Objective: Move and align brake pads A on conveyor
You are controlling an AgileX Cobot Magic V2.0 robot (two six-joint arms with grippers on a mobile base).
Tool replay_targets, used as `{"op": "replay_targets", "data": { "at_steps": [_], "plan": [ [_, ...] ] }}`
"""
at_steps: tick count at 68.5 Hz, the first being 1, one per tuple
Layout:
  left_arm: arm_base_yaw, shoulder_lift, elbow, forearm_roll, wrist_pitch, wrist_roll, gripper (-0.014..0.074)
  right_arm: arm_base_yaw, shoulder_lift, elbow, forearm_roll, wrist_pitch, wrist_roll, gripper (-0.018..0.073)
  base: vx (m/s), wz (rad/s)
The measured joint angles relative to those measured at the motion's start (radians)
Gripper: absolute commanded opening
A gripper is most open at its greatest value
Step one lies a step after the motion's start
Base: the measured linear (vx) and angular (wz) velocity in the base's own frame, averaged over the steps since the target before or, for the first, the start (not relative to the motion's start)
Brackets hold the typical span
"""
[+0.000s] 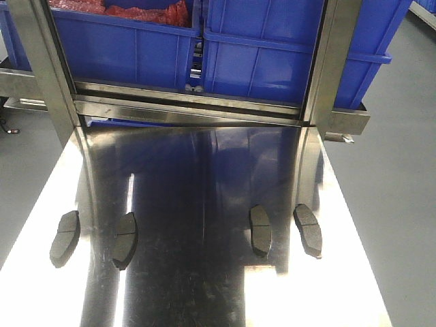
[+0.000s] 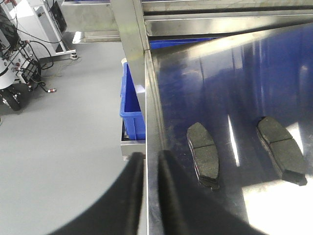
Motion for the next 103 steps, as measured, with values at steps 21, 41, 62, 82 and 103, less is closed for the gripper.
{"op": "replay_targets", "data": {
  "at_steps": [21, 41, 62, 82, 103],
  "plan": [
    [0.000, 0.000, 0.000, -0.090, 0.000, -0.021, 0.0734, 0.000, 0.000, 0.000, 0.000, 0.000, 0.000, -0.0002, 0.00, 0.00],
    [0.000, 0.031, -0.019, -0.139, 0.003, -0.026, 0.0695, 0.000, 0.000, 0.000, 0.000, 0.000, 0.000, -0.0002, 0.00, 0.00],
    [0.000, 0.416, -0.223, -0.279, 0.049, 0.079, 0.0662, 0.000, 0.000, 0.000, 0.000, 0.000, 0.000, -0.0002, 0.00, 0.00],
    [-0.100, 0.782, -0.425, -0.298, 0.062, 0.095, 0.0648, 0.000, 0.000, 0.000, 0.000, 0.000, 0.000, -0.0002, 0.00, 0.00],
    [-0.159, 1.029, -0.535, -0.084, 0.088, -0.205, 0.0637, 0.000, 0.000, 0.000, 0.000, 0.000, 0.000, -0.0002, 0.00, 0.00]
  ]
}}
